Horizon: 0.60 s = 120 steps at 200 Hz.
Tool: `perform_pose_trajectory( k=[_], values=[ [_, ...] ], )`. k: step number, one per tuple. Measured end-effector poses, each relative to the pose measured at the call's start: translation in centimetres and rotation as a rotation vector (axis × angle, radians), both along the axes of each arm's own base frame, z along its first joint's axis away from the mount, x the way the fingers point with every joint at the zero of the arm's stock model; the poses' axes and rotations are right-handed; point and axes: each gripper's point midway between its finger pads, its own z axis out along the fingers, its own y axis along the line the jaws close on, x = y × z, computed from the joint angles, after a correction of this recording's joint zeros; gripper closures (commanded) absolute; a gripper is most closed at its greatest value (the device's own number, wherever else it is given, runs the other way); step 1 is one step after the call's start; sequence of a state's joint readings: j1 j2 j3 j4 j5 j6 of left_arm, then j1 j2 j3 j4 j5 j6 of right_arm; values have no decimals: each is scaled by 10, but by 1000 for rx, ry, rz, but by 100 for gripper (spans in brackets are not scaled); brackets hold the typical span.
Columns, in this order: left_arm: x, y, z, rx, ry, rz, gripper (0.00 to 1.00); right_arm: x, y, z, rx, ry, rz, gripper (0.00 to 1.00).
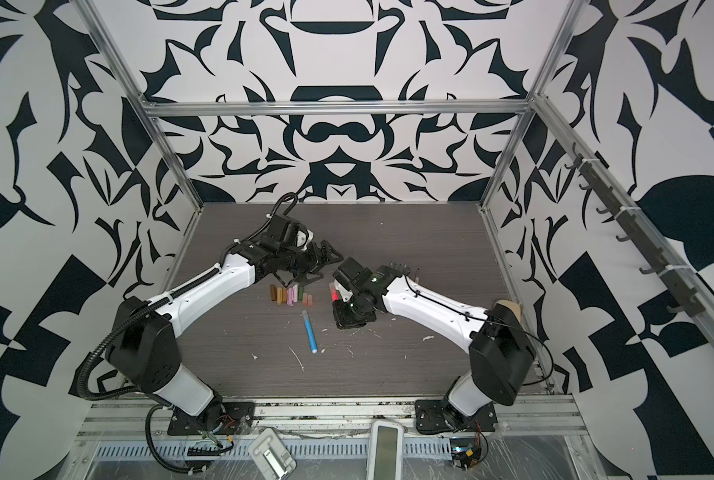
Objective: Open the pen caps
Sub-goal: 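Lift the pink highlighter toward the left gripper while the left gripper approaches its cap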
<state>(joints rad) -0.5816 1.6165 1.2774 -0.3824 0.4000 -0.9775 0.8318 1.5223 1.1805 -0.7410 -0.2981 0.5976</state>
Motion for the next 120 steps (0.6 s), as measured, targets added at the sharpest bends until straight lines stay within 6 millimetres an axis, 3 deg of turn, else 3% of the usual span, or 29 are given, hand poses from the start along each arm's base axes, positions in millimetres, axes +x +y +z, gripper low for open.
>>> perform_pose_trajectory(
  k=[37,42,70,120],
  values=[
    [-2,-7,-4,-10,11,-19,14,-3,-2,26,77,-29,-3,97],
    [-3,-8,-4,-12,11,-22,20,-3,-3,28,79,-31,-7,97],
    [-7,-16,-3,-24,12,-38,33,4,-15,33,85,-28,-60,97],
    [-9,-29,-4,-44,16,-62,43,12,-31,42,125,-14,-114,97]
  ],
)
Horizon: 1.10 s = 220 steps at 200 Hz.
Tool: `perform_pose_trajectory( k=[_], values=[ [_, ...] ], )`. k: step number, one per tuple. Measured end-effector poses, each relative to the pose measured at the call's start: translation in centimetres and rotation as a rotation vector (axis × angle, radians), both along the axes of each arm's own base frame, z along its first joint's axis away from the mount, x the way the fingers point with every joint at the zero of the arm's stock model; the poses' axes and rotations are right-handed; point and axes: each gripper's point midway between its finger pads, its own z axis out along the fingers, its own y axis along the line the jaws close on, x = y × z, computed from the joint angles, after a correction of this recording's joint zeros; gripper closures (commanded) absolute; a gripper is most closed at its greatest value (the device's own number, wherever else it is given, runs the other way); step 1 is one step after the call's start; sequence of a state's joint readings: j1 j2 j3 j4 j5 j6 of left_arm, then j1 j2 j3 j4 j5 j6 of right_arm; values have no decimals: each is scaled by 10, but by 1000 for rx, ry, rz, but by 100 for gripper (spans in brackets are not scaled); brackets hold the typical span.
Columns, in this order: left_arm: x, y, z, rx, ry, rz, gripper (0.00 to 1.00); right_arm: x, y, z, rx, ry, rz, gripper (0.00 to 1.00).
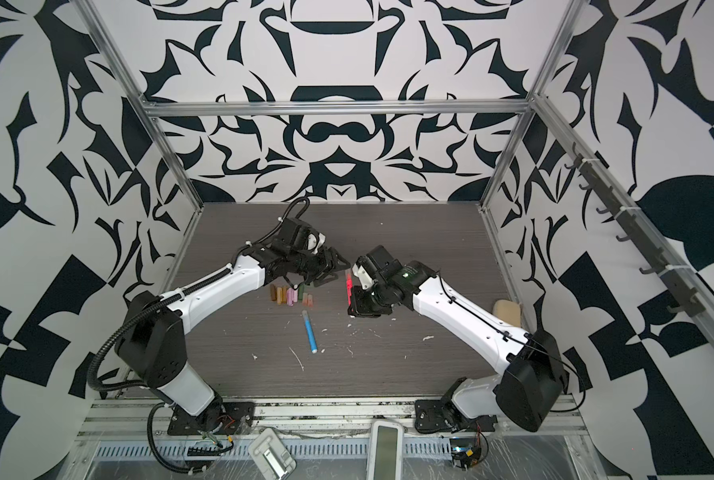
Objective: Open the pen caps
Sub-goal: 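Lift the pink highlighter toward the left gripper while the left gripper approaches its cap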
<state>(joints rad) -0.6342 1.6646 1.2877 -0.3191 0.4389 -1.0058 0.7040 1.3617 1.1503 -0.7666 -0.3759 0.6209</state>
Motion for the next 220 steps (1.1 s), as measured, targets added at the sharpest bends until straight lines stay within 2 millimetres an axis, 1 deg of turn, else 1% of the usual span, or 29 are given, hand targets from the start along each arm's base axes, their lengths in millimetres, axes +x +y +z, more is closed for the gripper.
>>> perform_pose_trajectory(
  k=[18,38,56,68,116,130,158,170,201,220],
  values=[
    [5,-6,0,-6,2,-11,45,-2,2,2,17,12,10,97],
    [9,-10,-1,-11,5,-19,52,-6,5,3,36,27,24,98],
    [9,-12,0,-14,2,-28,61,-7,6,3,43,37,29,97],
    [8,-12,1,-18,3,-31,64,-6,6,2,43,44,26,97],
    [9,-17,11,-41,-5,-47,66,4,1,-6,37,76,-6,97],
    [9,-17,11,-42,-3,-49,66,7,0,-7,38,82,-13,97],
    [8,-17,11,-43,1,-50,60,11,-2,-3,50,77,-20,97],
    [8,-17,11,-43,2,-50,59,12,-1,-1,57,75,-17,97],
    [8,-18,11,-44,3,-53,59,14,2,5,78,68,-7,97],
    [7,-18,11,-45,5,-53,64,14,3,8,85,66,-3,97]
  ],
)
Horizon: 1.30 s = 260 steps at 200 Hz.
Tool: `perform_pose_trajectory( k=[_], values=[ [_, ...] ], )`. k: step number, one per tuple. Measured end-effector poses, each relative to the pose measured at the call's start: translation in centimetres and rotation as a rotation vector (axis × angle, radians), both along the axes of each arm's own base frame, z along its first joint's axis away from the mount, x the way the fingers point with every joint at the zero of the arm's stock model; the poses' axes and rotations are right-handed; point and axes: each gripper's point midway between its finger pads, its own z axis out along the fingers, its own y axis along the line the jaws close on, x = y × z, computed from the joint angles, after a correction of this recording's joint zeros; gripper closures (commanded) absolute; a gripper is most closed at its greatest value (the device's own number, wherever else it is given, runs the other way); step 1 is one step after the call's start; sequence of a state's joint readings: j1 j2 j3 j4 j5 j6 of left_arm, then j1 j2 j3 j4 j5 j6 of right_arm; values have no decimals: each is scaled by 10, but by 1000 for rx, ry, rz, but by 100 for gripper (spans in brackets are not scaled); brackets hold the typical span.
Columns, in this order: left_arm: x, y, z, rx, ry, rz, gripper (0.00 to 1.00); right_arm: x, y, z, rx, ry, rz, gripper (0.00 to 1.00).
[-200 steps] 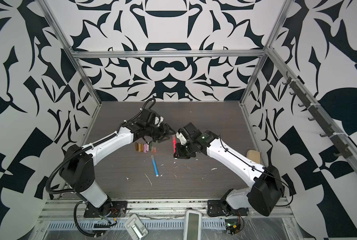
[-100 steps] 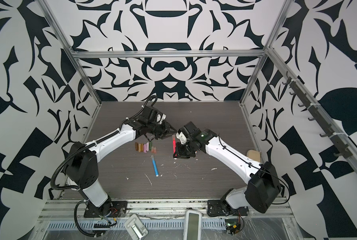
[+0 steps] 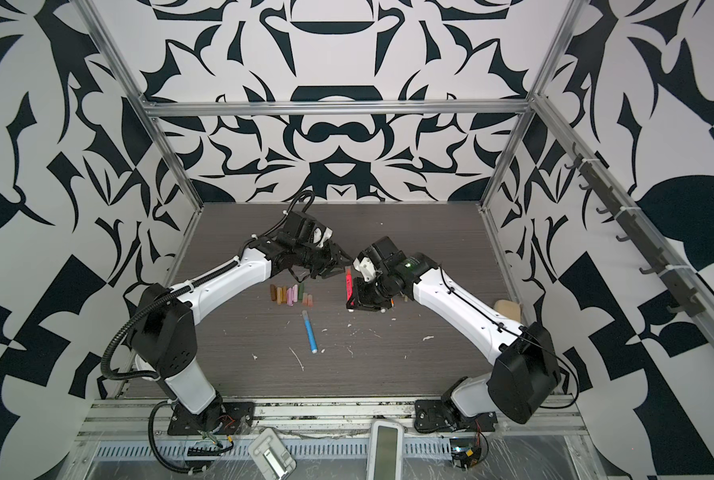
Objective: Open the pen caps
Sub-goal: 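Lift the pink highlighter toward the left gripper while the left gripper approaches its cap, then grip the pink cap with the left gripper and pull it off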
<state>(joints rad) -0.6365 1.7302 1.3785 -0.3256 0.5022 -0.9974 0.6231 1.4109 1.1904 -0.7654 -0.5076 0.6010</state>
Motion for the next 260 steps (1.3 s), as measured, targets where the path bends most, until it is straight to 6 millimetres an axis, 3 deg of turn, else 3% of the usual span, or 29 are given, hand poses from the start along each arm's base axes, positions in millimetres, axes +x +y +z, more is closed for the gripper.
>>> perform_pose_trajectory(
  k=[80,100,115,154,207,260],
  values=[
    [-3,-7,-6,-3,14,-15,79,8,-5,4,13,-2,-19,97],
    [-1,-7,-9,1,7,-16,87,11,-7,6,15,7,-20,97],
    [0,-8,-10,-1,11,-18,100,12,-8,5,10,15,-19,95],
    [0,-10,-10,-8,10,-25,100,15,-13,4,8,12,-20,63],
    [-3,-12,-8,-19,17,-40,100,36,-23,14,38,-20,-69,63],
    [-3,-13,-7,-28,17,-43,100,42,-6,3,119,51,-64,63]
  ],
)
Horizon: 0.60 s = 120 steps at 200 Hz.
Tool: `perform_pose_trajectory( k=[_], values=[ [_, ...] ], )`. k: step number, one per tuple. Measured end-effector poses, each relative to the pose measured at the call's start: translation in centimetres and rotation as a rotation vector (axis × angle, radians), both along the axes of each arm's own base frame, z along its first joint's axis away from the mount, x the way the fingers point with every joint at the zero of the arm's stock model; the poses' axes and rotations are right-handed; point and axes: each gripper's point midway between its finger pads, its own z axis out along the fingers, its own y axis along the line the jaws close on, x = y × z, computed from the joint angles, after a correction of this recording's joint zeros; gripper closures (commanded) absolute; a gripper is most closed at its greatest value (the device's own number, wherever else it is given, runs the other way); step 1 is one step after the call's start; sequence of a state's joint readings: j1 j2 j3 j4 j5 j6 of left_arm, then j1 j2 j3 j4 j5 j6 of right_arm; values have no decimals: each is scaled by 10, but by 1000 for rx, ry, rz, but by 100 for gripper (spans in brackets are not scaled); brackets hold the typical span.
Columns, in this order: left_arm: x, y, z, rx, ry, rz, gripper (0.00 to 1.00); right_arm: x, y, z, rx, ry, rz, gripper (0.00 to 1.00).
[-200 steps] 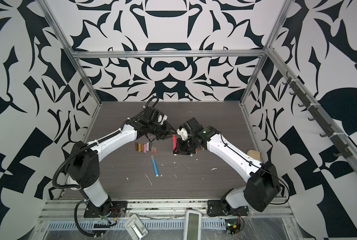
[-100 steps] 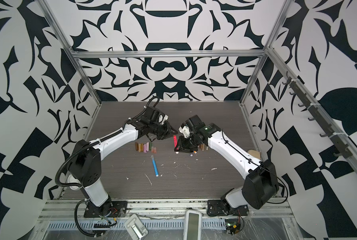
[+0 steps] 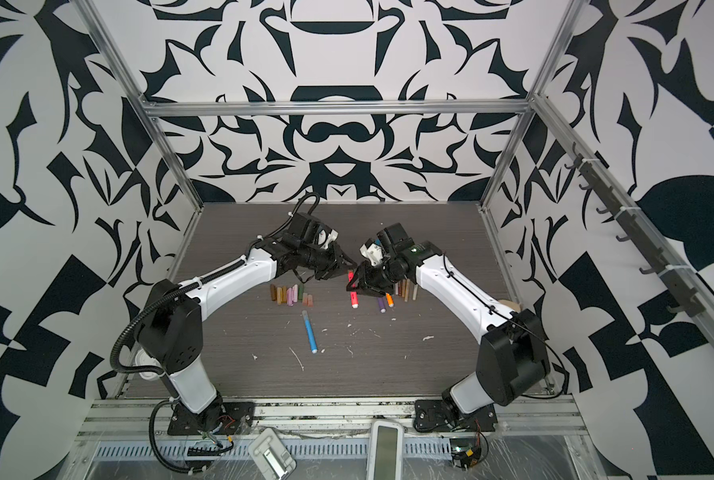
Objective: Open the pen caps
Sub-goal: 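Grip the pink cap with the left gripper and pull it off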
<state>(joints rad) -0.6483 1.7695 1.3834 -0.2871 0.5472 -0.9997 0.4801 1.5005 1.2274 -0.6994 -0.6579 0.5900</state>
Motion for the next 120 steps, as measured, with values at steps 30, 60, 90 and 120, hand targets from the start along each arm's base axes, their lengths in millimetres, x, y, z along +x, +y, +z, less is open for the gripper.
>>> perform_pose_trajectory(
  k=[30,60,90,120],
  values=[
    [0,0,0,-1,2,1,100,-5,3,-8,31,39,-4,67],
    [0,-1,1,-6,1,-1,100,-8,5,-9,55,53,-6,67],
    [-1,-2,0,-8,6,-5,100,-9,8,-8,70,59,-1,68],
    [-1,-3,0,-10,9,-6,100,-9,9,-7,76,62,-2,81]
  ],
)
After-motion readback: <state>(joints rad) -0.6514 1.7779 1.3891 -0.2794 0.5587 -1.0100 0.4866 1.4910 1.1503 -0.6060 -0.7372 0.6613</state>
